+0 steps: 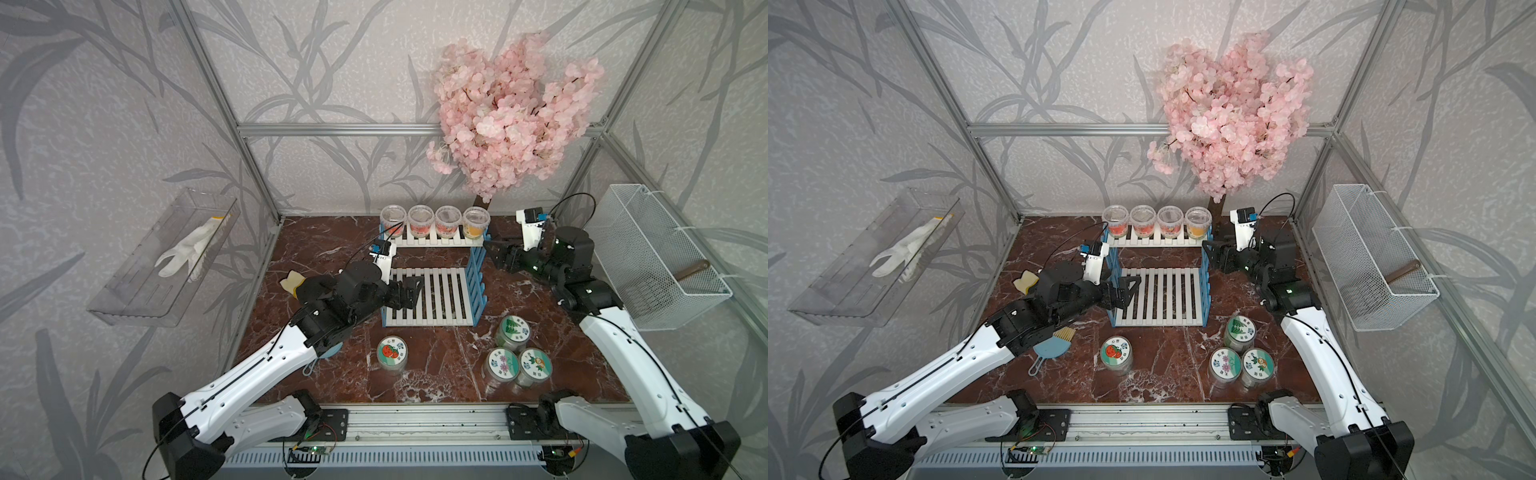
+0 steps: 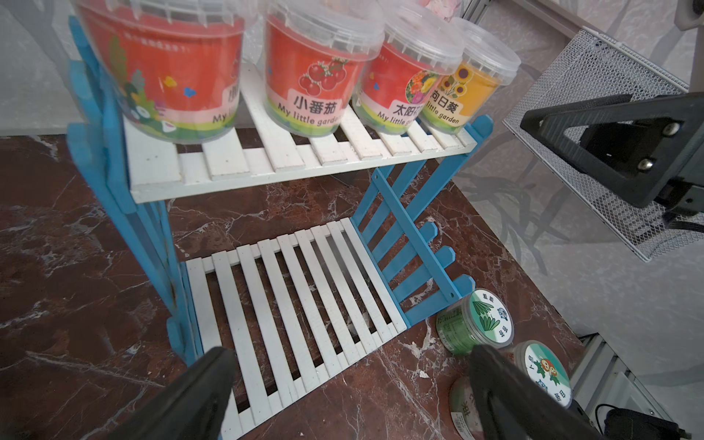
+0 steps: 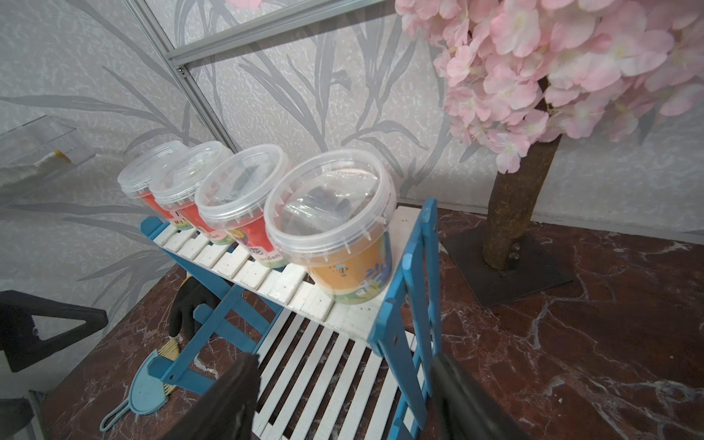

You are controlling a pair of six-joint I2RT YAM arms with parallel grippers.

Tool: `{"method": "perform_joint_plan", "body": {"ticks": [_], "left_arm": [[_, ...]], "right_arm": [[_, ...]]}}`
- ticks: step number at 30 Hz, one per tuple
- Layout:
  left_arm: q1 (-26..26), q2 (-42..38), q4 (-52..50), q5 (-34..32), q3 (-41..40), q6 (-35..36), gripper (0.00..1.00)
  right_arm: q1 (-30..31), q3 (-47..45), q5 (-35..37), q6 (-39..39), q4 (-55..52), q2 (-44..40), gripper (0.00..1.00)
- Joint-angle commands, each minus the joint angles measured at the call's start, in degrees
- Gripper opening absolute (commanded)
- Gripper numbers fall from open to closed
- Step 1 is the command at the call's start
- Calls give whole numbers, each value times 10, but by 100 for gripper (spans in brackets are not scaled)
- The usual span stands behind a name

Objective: Place the seed container on the shelf
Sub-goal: Adjust the seed jar on the shelf.

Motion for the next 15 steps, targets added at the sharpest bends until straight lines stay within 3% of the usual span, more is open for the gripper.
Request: {"method": "perform_joint_plan", "body": {"ticks": [1,15], "left_arm": [[4,-1,-9,-12,6,5,100],[7,17,0,-4,15,6,100]], "right_arm": [[3,14,-7,-2,10,11,73],[4,22,17,-1,67,47,65]]}}
